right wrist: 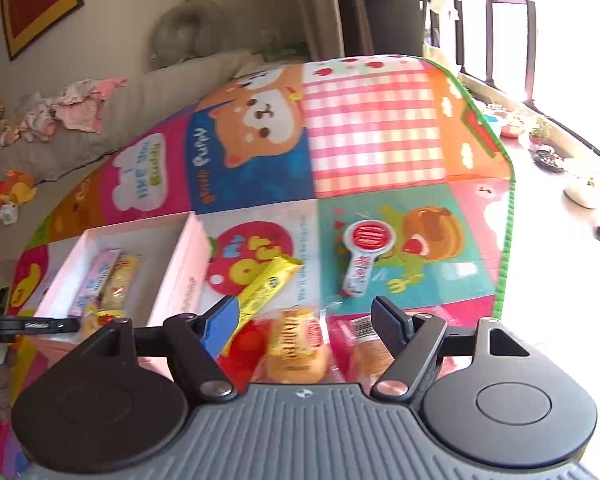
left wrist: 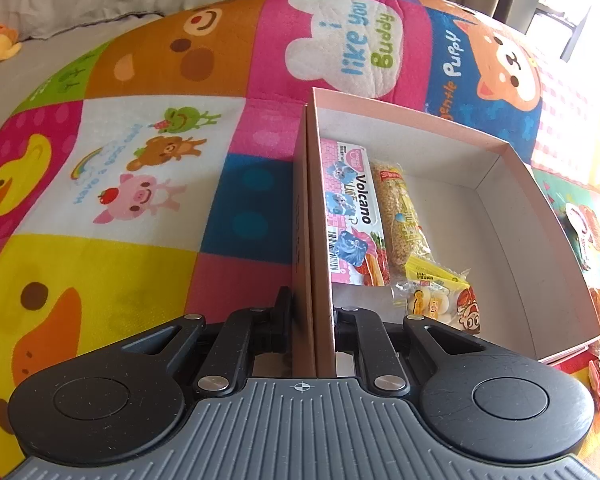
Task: Organize objects
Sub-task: 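Carry the peanut bag into the box and open the right gripper, then grasp the red round lollipop-shaped snack with the right gripper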
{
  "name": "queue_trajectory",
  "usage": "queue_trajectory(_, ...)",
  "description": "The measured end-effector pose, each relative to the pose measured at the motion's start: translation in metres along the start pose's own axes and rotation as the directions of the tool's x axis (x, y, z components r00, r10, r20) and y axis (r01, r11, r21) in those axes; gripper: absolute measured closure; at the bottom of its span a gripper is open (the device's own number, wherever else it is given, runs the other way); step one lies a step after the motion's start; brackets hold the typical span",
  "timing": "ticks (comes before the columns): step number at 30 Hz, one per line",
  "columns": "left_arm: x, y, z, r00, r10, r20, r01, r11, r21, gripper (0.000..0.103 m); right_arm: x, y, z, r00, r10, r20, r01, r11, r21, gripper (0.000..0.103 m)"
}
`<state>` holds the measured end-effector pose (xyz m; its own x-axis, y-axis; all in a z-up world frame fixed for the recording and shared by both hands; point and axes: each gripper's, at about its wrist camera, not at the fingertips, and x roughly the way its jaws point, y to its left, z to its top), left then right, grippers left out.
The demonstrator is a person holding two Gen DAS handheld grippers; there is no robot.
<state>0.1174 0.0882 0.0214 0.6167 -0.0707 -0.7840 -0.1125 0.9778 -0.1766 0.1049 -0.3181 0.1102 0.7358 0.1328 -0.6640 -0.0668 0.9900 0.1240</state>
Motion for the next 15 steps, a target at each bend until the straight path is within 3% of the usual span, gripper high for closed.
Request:
queue_trajectory(6,0.001,0.0,0.0,1.0,0.001,-0.003,-0.001,1.0,0.003,0.089,0.106,-0.02,0.045,0.985,-0.103,-0.137,0.105,0.994,0.008,0.023)
queue_trajectory(10,0.001,0.0,0.0,1.0,-0.002,-0.003,0.002,1.0,0.007,0.089,0.177,-0.015,0.065,0.958,-0.187,-0.216,0.185,0.982,-0.032,0.018)
queue_trajectory(12,0.001,0.0,-0.001,1.0,-0.003,0.0,0.003,1.0,0.009,0.089,0.2,-0.018,0.069,0.948,-0.19,-0.256,0.193,0.981,-0.012,0.018)
queue_trajectory(13,0.001,0.0,-0.001,1.0,-0.003,0.002,0.003,1.0,0.011,0.089,0.208,-0.02,0.07,0.944,-0.199,-0.263,0.206,0.979,-0.003,0.021)
queue_trajectory(14,0.001,0.001,-0.001,1.0,-0.004,0.003,0.004,1.0,0.011,0.089,0.212,-0.02,0.069,0.943,-0.198,-0.266,0.205,0.979,-0.002,0.036)
queue_trajectory(15,0.001,0.001,-0.001,1.0,-0.005,0.003,0.005,1.0,0.01,0.089,0.212,-0.02,0.068,0.946,-0.187,-0.266,0.192,0.981,-0.006,0.041)
